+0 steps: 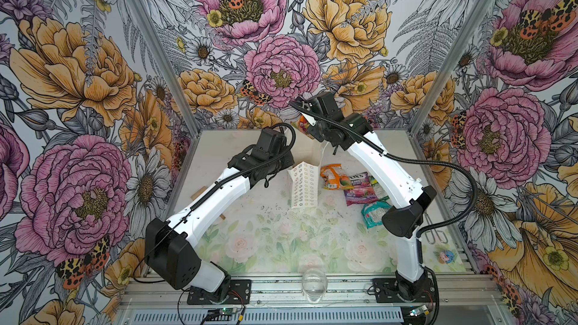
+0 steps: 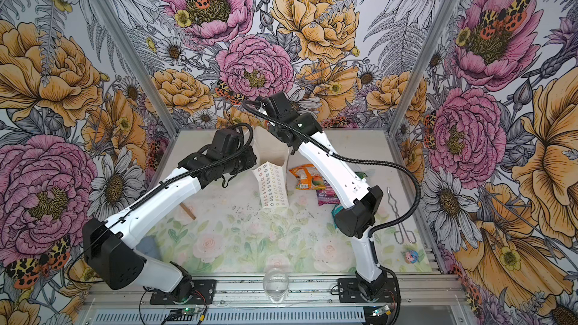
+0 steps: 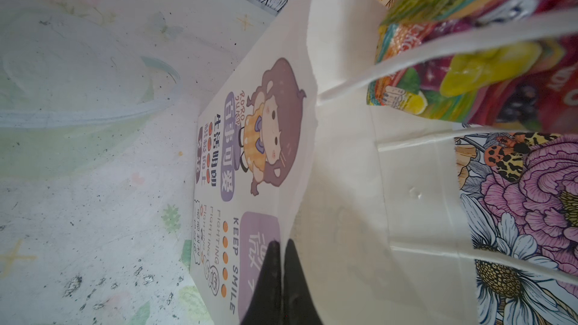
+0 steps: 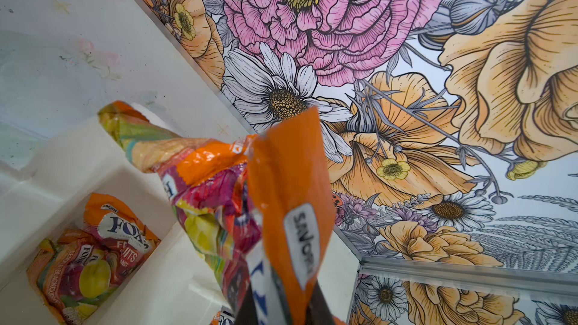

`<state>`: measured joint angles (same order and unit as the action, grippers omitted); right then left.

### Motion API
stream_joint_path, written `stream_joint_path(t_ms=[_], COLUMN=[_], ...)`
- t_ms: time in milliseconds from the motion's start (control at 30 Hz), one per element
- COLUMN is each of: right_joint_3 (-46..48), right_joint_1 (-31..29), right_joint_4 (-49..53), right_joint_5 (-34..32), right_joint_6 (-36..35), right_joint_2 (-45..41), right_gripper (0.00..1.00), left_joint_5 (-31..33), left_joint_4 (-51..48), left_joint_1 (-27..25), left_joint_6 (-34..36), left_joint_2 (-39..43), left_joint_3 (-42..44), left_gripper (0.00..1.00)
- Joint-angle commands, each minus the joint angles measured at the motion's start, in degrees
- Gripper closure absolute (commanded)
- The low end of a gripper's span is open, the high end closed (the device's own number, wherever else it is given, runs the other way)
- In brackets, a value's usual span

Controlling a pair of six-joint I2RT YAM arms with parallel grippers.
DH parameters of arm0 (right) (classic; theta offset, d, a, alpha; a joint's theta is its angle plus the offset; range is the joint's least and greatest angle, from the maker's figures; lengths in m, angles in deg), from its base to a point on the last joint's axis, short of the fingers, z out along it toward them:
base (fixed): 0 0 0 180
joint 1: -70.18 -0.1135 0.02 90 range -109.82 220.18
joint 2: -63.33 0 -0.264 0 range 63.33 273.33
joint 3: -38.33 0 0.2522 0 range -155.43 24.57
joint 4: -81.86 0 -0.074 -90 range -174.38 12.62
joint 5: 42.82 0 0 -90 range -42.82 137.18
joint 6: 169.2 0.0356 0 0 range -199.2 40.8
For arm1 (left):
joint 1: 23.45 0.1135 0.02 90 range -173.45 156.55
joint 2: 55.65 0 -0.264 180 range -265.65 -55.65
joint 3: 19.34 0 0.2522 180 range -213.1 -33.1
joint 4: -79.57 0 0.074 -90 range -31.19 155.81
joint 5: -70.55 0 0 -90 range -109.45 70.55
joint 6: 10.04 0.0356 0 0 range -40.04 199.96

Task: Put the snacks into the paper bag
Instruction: 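Move the held Fox's Fruits bag over the paper bag opening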

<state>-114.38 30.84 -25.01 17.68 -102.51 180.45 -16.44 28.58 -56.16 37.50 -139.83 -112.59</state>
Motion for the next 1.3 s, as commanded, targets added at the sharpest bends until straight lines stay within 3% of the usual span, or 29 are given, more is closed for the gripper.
stream_joint_path(t_ms=[0,733,1067,1267], right_joint_3=[0.0,4.0,2.9,3.0], right_joint_1=[-0.3,-1.5,-2.9,-3.6], right_joint_4=[-2.2,-2.3,-3.6,-3.7], right_joint_5=[-2.9,-2.9,-9.8,-10.5], right_joint_6=[-1.2,-4.8,-6.7,-6.6], right_joint_2=[0.1,-0.2,2.8,3.3], right_gripper=[1.0,1.0,0.94,0.87], left_joint_5=[-0.1,-0.5,-0.5,-0.6], left_joint_4=[-0.3,-0.3,-0.3,-0.3], left_joint_1=[0.6,1.8,1.7,1.8], left_joint_6=[1.1,1.3,1.3,1.3], left_joint_2=[1.7,1.9,1.7,1.3], left_joint_3=[0.8,0.6,0.5,0.4], left_gripper=[1.0,1.0,1.0,1.0])
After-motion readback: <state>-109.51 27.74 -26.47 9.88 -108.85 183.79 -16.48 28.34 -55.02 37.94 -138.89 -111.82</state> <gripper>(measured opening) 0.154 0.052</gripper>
